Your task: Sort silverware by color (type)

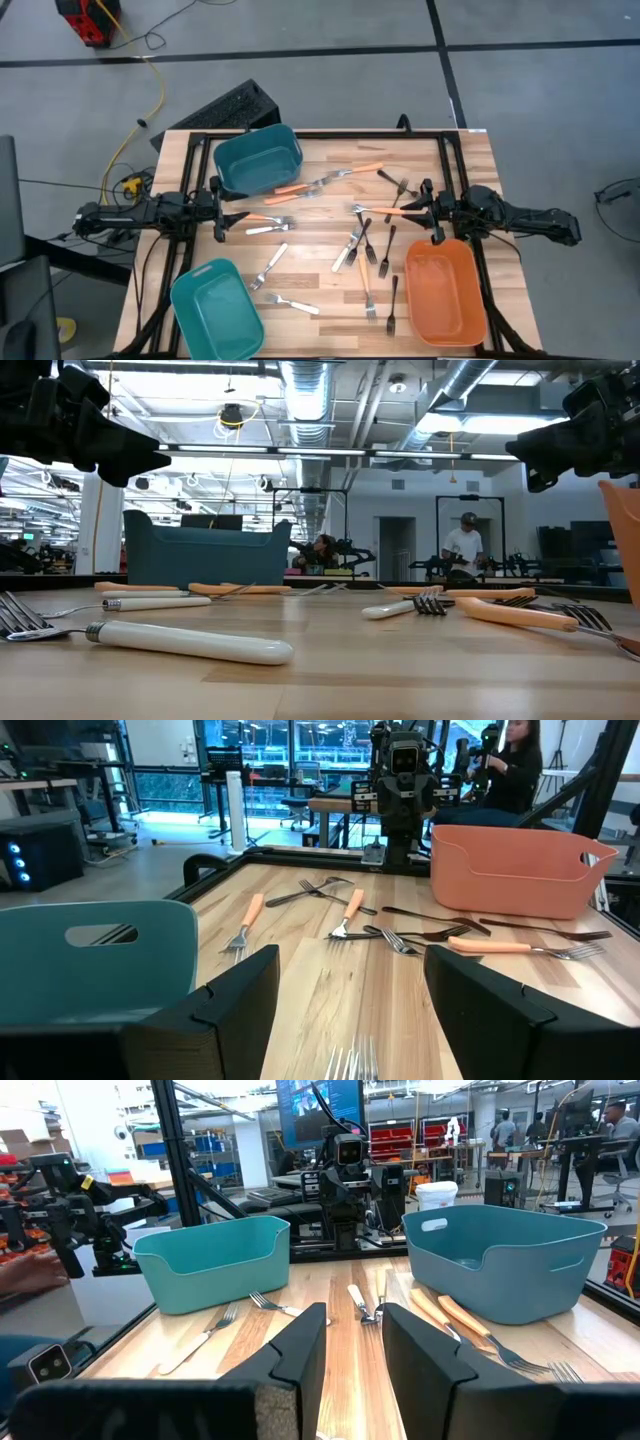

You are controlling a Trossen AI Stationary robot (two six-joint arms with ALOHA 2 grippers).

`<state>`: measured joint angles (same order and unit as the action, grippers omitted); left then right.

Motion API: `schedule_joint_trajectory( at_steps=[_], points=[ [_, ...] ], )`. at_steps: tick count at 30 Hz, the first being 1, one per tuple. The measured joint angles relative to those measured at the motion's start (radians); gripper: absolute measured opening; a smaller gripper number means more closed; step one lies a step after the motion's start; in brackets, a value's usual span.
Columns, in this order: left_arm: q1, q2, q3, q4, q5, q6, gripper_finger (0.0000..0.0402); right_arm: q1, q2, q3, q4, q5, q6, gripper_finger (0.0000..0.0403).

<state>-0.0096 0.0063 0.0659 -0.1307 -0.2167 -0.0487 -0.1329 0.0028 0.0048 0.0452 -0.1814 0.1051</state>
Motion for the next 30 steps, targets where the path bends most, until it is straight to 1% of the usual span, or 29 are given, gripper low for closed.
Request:
schedule_joint_trajectory(
  at_steps=[18,23,26,30],
  points=[
    [0.000,0.000,0.000,0.001,0.000,0.001,0.0235,-0.007,0.000,0.000,0.020,0.007,0.002,0.0128],
    [0.000,0.000,-0.002,0.018,-0.006,0.042,0.0235,-0.003,0.000,0.000,0.100,0.003,0.102,0.0128],
    [0.000,0.000,-0.002,0.025,-0.019,0.010,0.0235,-0.003,0.000,0.000,0.126,0.000,0.113,0.0128],
    [0.000,0.000,-0.002,0.031,0.002,-0.048,0.0235,-0.004,0.000,0.000,0.160,0.000,0.132,0.0128]
  ],
)
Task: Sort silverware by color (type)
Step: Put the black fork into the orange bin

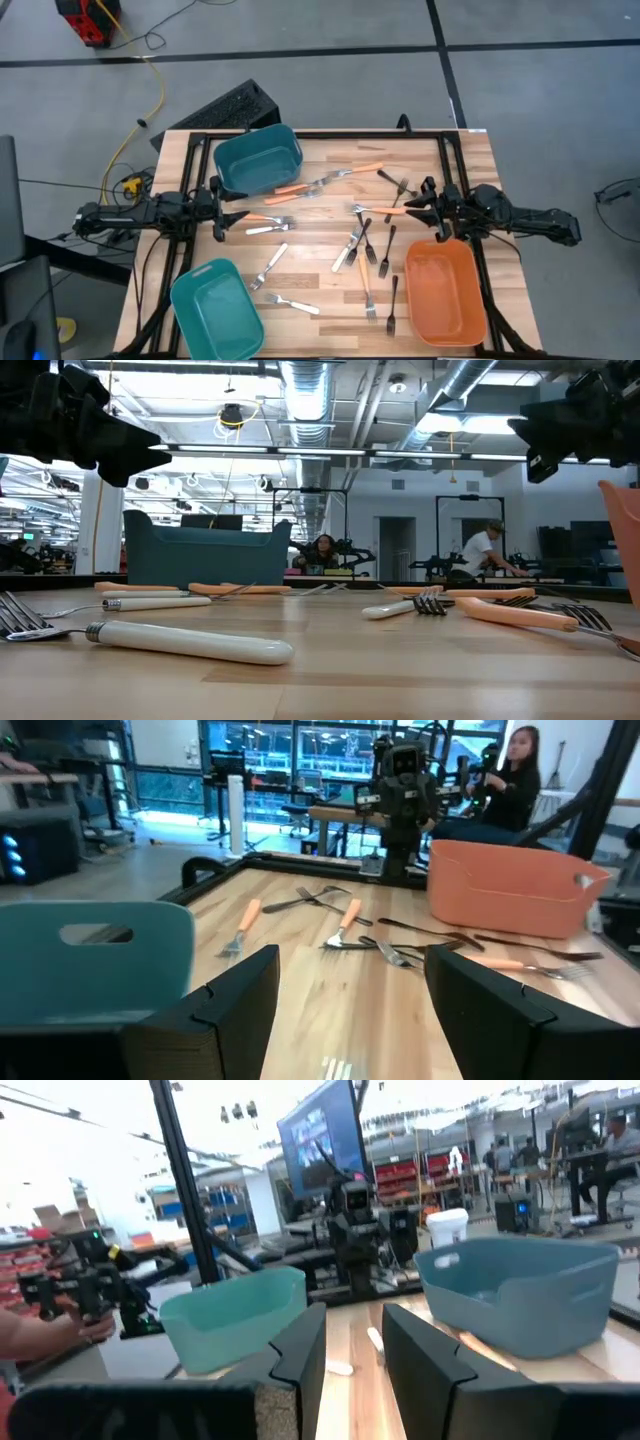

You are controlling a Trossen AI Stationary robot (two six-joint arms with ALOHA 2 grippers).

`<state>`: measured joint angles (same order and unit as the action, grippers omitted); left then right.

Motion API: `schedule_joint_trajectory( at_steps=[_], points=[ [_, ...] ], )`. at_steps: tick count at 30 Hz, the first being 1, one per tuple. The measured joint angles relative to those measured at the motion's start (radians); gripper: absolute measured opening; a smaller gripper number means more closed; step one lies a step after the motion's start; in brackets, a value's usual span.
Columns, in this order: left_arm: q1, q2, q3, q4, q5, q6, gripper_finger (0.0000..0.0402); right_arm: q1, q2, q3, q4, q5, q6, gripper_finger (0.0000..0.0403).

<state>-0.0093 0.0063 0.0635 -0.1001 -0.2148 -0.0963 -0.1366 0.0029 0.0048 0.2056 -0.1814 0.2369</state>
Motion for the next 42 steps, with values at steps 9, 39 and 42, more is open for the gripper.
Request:
schedule_joint_trajectory(
  at_steps=[9,39,42],
  points=[
    [0.000,0.000,0.000,0.006,-0.013,0.006,0.0235,0.000,0.000,0.000,0.122,0.049,0.082,0.0128],
    [0.000,0.000,0.165,-0.041,-0.158,-0.067,0.0235,-0.098,0.698,0.713,-0.638,0.734,-0.169,0.0266],
    [0.000,0.000,0.177,-0.086,-0.192,-0.080,0.0235,-0.149,0.792,0.812,-0.794,0.734,-0.163,0.0267]
  ],
)
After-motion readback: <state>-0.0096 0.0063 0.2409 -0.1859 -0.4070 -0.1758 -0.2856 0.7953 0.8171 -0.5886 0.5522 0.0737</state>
